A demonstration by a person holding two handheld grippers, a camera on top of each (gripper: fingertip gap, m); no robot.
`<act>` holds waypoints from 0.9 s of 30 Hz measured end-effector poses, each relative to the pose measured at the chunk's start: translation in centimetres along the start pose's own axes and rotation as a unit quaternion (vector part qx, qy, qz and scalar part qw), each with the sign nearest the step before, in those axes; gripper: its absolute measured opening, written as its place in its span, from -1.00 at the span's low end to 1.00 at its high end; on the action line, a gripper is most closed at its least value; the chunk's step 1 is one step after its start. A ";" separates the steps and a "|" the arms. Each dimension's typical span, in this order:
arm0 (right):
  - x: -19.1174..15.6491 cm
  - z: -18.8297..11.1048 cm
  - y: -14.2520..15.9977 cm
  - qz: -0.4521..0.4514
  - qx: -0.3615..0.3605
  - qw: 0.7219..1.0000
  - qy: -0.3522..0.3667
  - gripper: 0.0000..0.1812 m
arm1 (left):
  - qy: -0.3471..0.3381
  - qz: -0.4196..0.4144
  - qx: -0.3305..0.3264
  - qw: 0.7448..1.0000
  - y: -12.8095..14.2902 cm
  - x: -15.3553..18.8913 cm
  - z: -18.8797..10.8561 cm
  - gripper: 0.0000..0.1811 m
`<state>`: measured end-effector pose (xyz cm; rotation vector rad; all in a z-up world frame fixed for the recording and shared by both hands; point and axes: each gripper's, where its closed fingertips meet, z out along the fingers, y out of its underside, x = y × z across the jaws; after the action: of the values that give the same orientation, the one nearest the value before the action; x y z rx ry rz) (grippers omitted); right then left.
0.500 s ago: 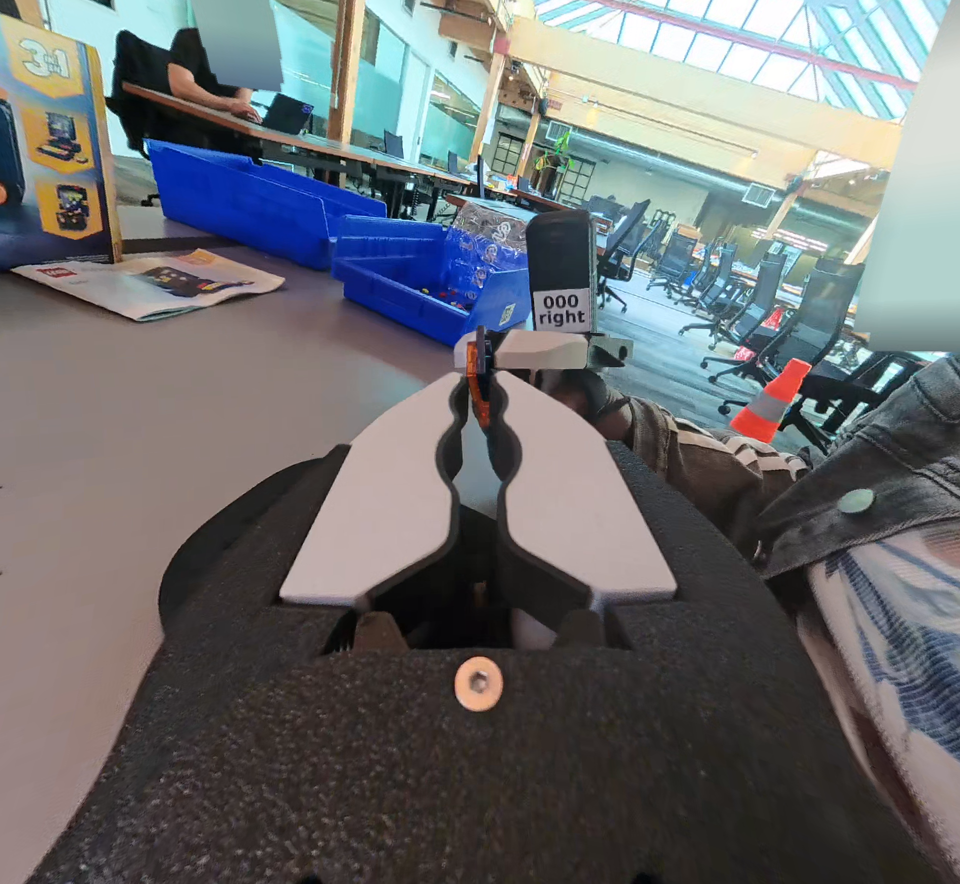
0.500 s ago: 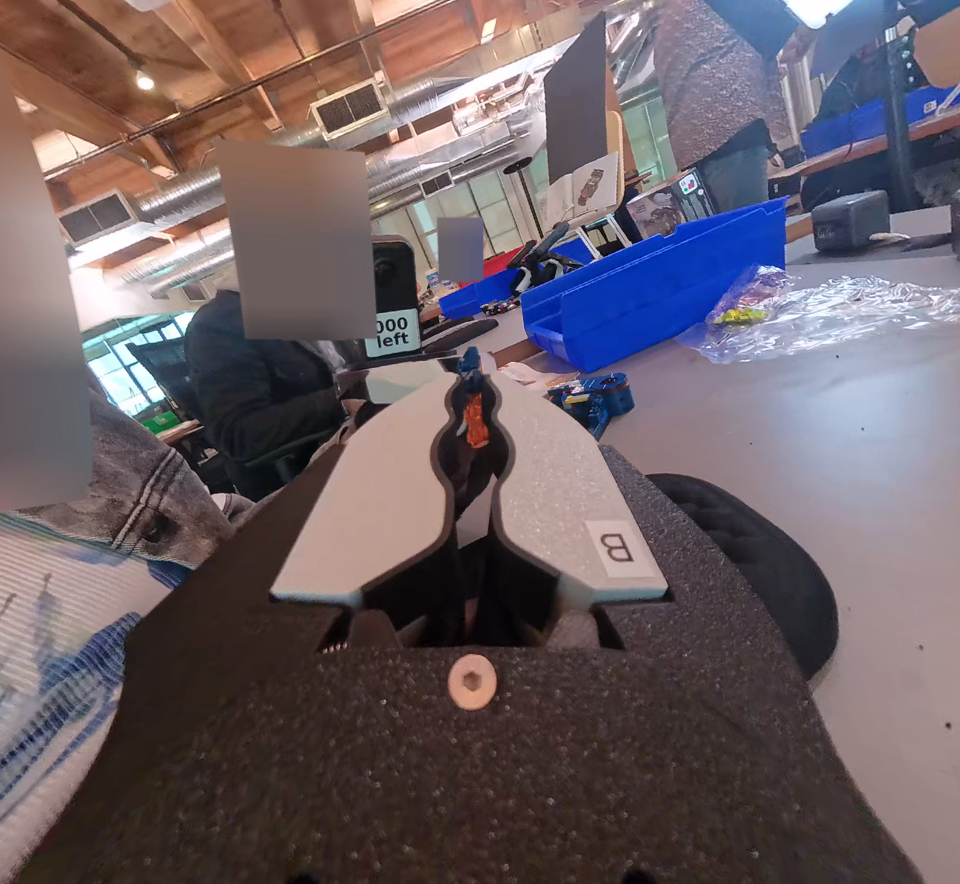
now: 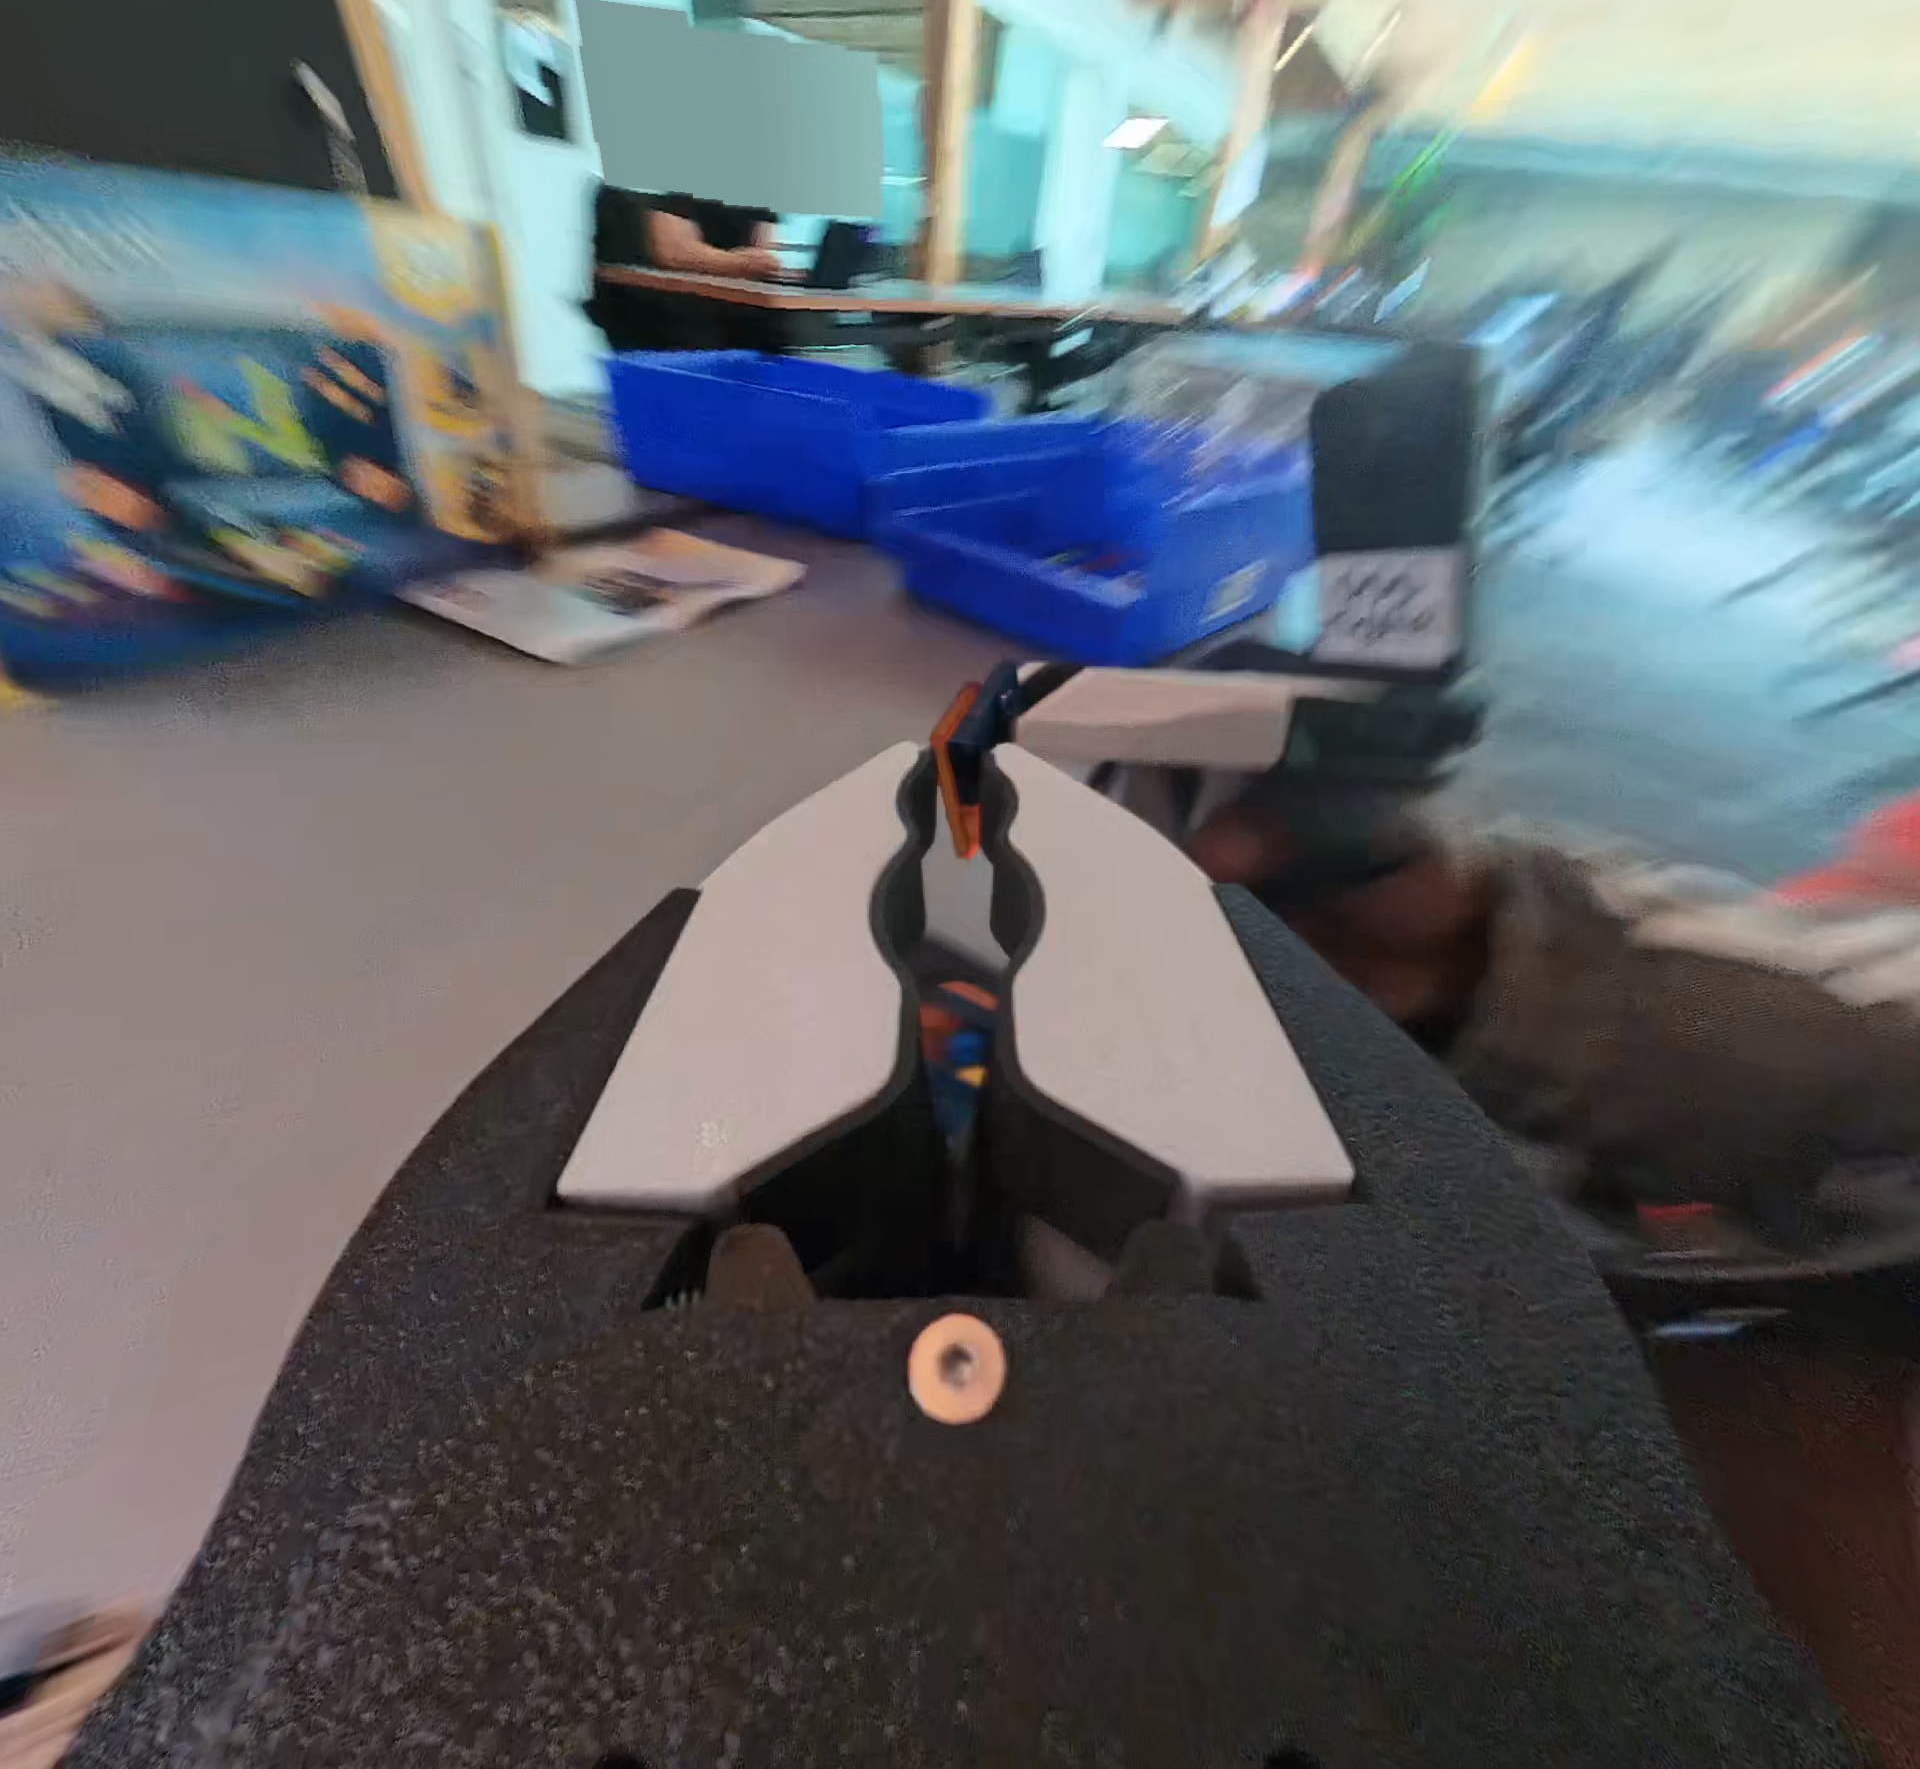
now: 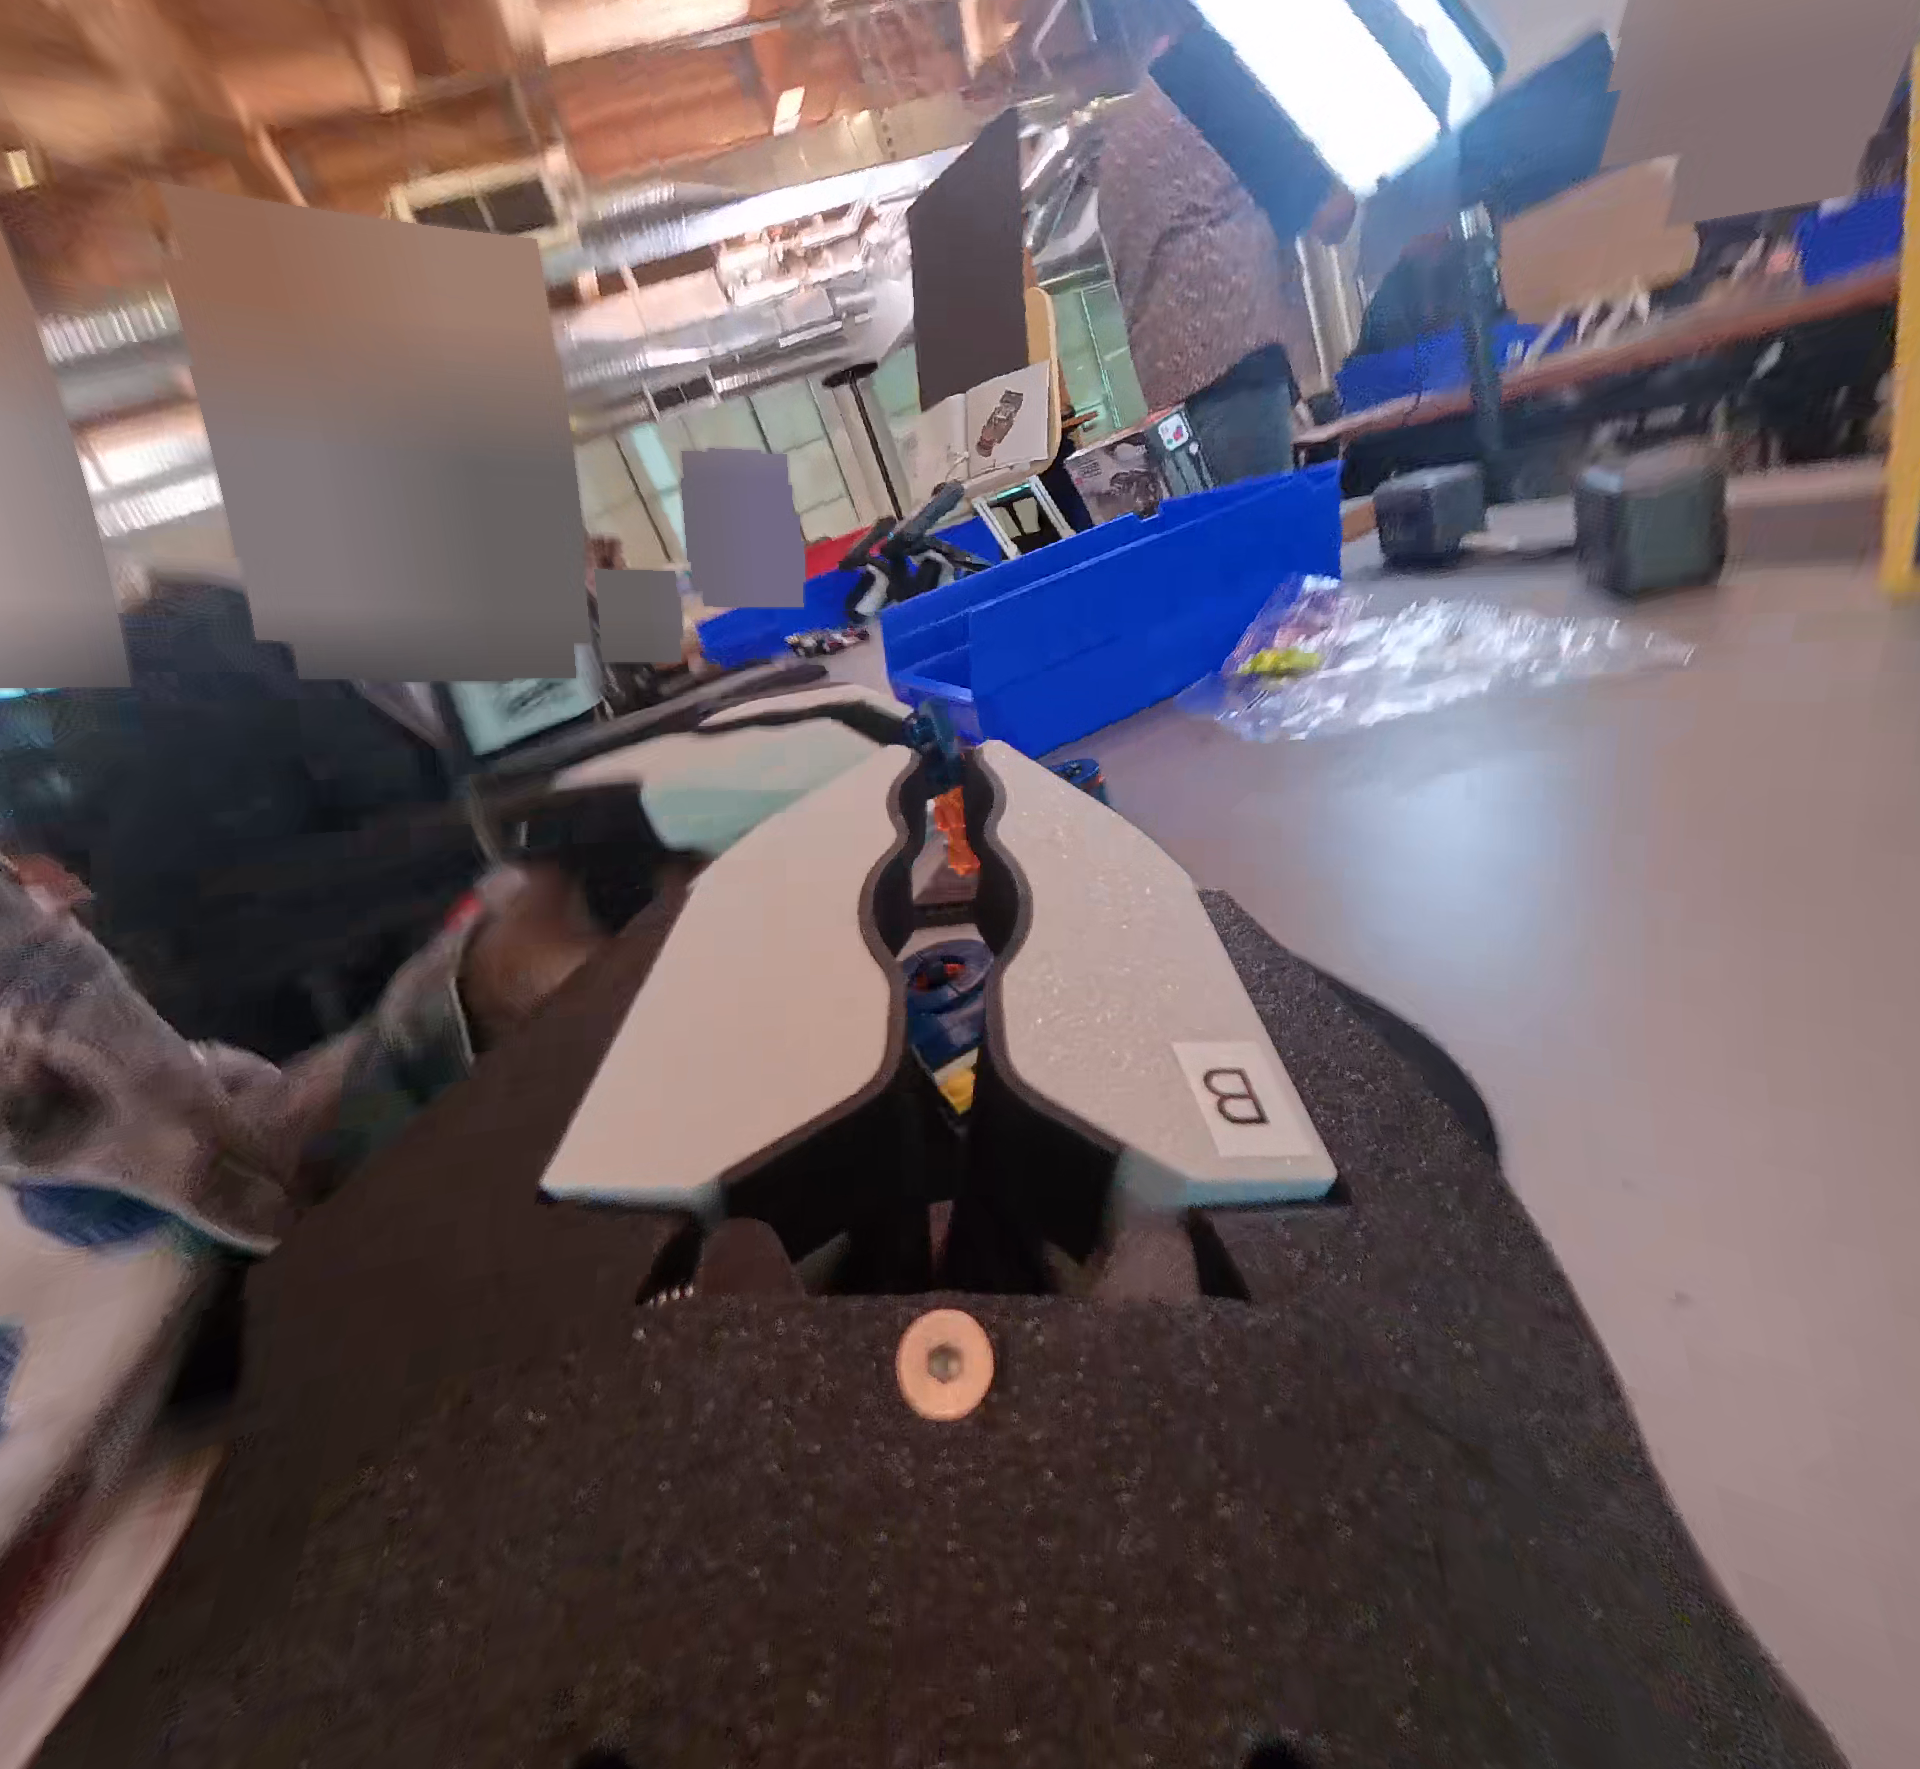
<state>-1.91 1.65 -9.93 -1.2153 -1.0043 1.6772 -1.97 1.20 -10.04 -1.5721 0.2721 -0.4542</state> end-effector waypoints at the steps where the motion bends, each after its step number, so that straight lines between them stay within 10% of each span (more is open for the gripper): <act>1: -0.6 -0.1 -0.3 -0.040 -0.003 0.999 -0.012 -0.93 | 0.060 -0.094 0.018 0.994 -0.4 0.5 -0.3 -0.93; 5: -2.6 -0.4 -0.9 -0.176 -0.021 0.982 -0.063 -0.94 | 0.196 -0.251 0.051 0.947 -1.2 2.0 -1.2 -0.94; 12: -5.0 -1.0 -3.1 -0.164 0.048 0.969 -0.176 -0.95 | 0.312 -0.448 0.129 0.828 -3.1 3.0 -1.5 -0.94; 20: -3.4 -1.1 -4.3 -0.042 0.088 0.985 -0.143 -0.97 | 0.131 -0.189 0.072 0.970 -1.3 0.7 -0.9 -0.95; 27: -1.5 -4.1 -3.2 -0.133 0.025 0.990 -0.039 -0.96 | 0.072 -0.123 0.068 0.987 -1.2 -1.2 -1.9 -0.94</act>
<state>2.87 1.94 -7.35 -0.9444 -1.1116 1.5393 -4.02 0.14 -9.00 -1.4462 0.1528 -0.7646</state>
